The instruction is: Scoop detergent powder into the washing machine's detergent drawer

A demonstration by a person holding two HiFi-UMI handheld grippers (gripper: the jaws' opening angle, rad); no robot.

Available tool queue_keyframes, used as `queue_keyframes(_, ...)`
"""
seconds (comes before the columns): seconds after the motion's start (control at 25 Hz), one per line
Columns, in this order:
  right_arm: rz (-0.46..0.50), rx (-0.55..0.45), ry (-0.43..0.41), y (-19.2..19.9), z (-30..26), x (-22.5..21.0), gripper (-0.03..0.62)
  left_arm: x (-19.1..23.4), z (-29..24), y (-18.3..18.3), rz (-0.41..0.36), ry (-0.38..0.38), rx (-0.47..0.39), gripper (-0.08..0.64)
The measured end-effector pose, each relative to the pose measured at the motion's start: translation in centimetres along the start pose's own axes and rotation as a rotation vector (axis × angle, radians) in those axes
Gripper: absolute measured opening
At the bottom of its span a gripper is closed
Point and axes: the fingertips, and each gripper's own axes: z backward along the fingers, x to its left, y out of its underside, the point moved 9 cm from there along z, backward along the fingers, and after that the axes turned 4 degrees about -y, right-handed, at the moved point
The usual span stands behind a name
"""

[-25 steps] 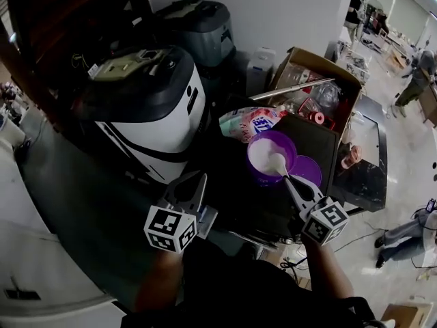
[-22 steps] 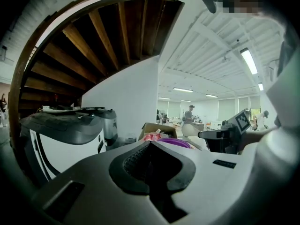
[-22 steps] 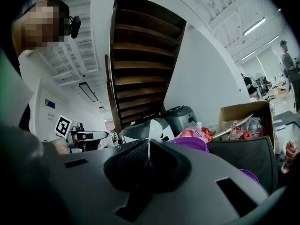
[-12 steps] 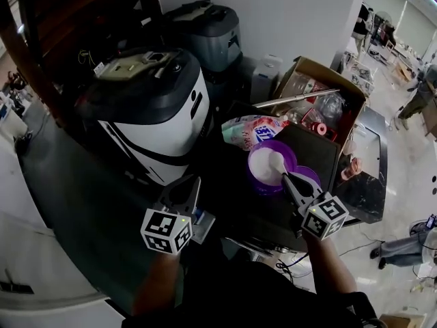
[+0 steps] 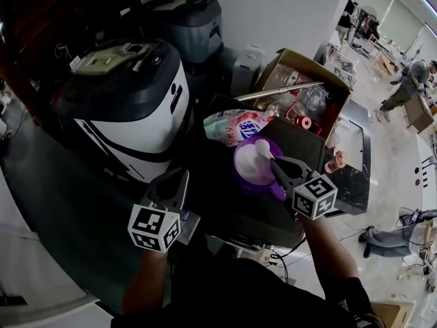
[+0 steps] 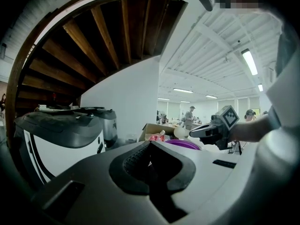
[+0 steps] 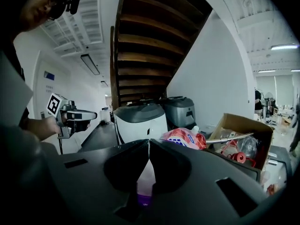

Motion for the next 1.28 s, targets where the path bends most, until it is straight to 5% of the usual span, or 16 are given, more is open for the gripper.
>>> queue_keyframes(0.64,0.293,0.372,-0.016,0.2,-5.0,-0.4,0.020,1.2,-0.5,1.6,0.017,0.042,0.035,0.006)
queue_keyframes(1.28,0.499,0.603,-0.002,0.2,-7.6,-1.3,0.020,2.0,-0.1,2.7,0.038,0.043,0.051,0.006)
